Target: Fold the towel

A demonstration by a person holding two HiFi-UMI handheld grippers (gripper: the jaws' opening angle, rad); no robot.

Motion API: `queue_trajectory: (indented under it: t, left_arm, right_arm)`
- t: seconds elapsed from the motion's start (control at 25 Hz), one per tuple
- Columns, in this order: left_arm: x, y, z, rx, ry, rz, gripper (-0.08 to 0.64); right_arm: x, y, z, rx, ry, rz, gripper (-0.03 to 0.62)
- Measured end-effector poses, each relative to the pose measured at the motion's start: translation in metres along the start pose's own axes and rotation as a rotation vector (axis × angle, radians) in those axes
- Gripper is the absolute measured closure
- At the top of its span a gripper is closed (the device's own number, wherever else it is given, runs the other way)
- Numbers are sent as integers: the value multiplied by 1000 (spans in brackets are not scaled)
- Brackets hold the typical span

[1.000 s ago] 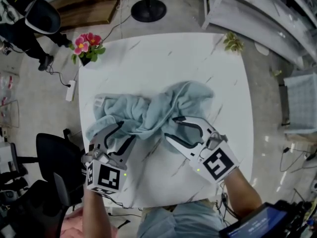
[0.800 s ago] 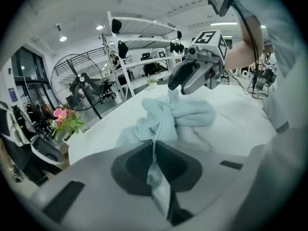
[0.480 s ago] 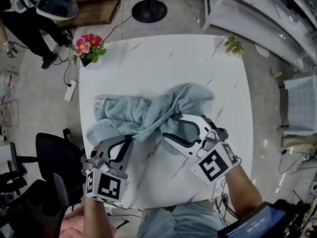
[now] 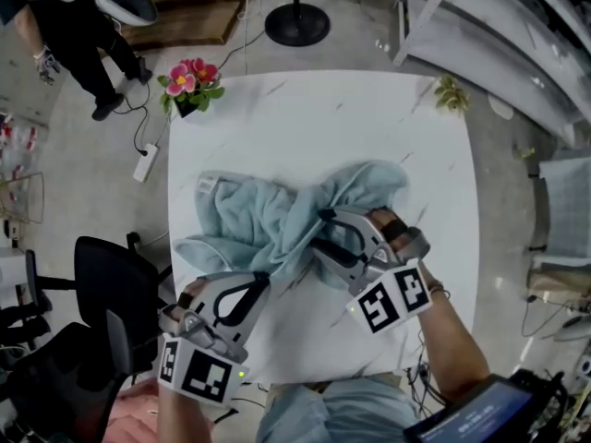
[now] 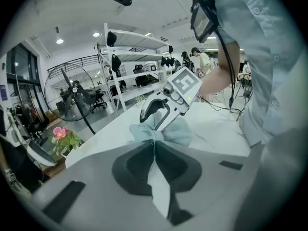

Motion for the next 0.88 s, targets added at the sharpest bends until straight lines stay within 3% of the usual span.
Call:
queue_trajectory:
  t: [0.16,0.28,0.4,0.6,0.88]
  left_arm:
    - [-3,11,-7,8,-11,-5,541]
    - [-5,17,-9,2,-6,-25,541]
    - [-13,26,-4,-20,-27,-26,541]
    - [-24,42,12,-107,-10,-64,541]
    - [-57,69,37,-297,48,-166,542]
  right_arm:
    - [8,-5,2,22,34,48,390]
    - [7,-2,-1,70,51,59,491]
    - [0,3,-2,93,44,47,533]
    - [-13,22,-9,156,28,44,545]
    - [-46,64,-38,328,-29,53,548]
Point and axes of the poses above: the fingertips, and each gripper's own axes: y backward along the fingers, z to its left, x out of its underside, the point moved 4 cm from there along y, backward along the fingers, and after that the axes turned 8 degrees about y, right-handed, at the moved point
